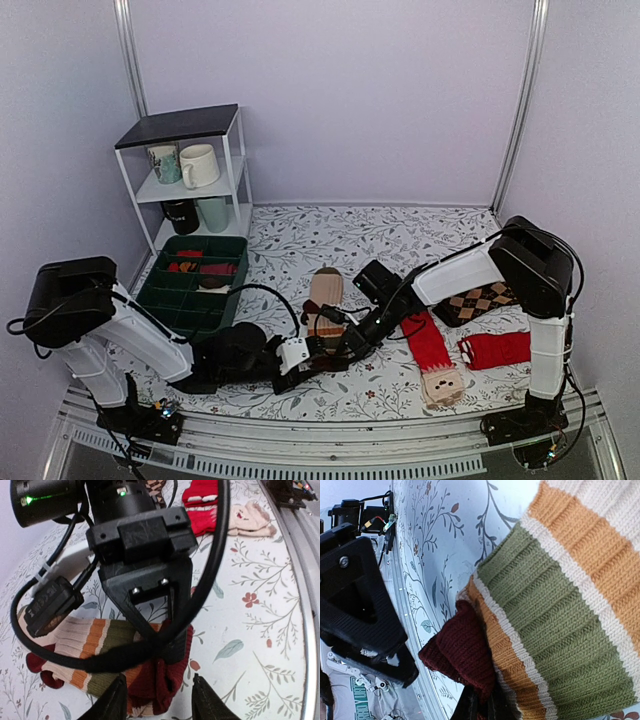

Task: Roll the socks
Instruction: Roll a pair of socks at the center of the board.

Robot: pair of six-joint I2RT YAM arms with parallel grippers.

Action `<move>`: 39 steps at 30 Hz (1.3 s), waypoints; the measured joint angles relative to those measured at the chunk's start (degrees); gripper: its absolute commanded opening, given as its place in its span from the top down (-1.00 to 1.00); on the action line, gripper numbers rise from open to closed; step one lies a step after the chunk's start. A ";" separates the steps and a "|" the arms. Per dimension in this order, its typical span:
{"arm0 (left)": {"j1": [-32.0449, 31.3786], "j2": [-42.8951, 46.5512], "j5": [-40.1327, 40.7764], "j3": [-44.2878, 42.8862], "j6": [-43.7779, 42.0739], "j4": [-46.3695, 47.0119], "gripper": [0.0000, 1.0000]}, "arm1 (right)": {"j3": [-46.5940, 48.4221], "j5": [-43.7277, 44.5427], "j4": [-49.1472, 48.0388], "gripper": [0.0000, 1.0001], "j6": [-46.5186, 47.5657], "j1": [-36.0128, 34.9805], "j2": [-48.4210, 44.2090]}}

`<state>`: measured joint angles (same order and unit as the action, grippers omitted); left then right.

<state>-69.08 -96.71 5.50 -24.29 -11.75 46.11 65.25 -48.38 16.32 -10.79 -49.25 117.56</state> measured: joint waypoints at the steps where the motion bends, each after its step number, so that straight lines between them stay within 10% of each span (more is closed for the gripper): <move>1: 0.00 0.26 -0.52 0.00 0.04 0.37 0.08 | 0.02 -0.02 0.00 0.98 0.00 0.00 0.02; 19: 0.35 -4.20 -3.34 -3.10 0.00 -1.44 0.21 | 0.20 -0.42 0.24 0.98 -0.17 0.13 0.26; 24: 0.63 -5.01 -3.06 -4.24 0.20 -2.12 0.50 | 0.20 -0.42 0.24 0.98 -0.17 0.13 0.26; 32: 0.92 -6.03 -1.95 -4.96 1.22 -3.80 0.12 | 0.20 -0.44 0.24 0.97 -0.17 0.13 0.26; 39: 0.96 -5.95 -1.29 -3.43 2.12 -2.89 0.22 | 0.20 -0.46 0.24 0.98 -0.17 0.13 0.28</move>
<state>-68.12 -102.65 4.21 -27.73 -9.63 43.22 65.45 -48.84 16.56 -10.96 -49.12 117.84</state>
